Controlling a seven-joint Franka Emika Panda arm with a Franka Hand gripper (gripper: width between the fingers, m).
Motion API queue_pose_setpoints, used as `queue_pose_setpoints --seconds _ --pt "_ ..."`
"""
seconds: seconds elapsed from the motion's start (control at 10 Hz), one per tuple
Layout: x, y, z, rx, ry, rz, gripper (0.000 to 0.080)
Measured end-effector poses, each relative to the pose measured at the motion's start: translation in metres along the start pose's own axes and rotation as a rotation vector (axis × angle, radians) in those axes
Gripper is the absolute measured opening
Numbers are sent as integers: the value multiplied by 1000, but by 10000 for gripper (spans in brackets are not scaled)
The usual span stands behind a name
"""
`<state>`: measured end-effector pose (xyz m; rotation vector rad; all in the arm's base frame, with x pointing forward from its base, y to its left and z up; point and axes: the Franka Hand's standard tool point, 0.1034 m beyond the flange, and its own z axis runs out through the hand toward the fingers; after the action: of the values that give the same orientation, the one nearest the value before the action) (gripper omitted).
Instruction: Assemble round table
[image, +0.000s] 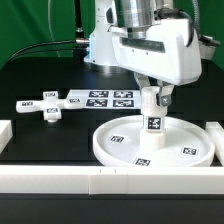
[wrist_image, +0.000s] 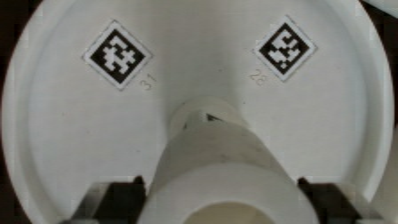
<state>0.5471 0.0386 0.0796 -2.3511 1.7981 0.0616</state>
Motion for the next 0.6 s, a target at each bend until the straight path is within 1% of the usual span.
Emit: queue_pose_setpoints --seconds 0.1,0.2,0.3,0.4,0.6 --pt "0 0 0 10 -16 115 406" --pt "0 0 0 13 -24 195 406" --pt "1 0 0 12 -32 261 406" --pt "0 0 1 6 -37 319 406" --pt "-1 -1 1 10 -36 361 406"
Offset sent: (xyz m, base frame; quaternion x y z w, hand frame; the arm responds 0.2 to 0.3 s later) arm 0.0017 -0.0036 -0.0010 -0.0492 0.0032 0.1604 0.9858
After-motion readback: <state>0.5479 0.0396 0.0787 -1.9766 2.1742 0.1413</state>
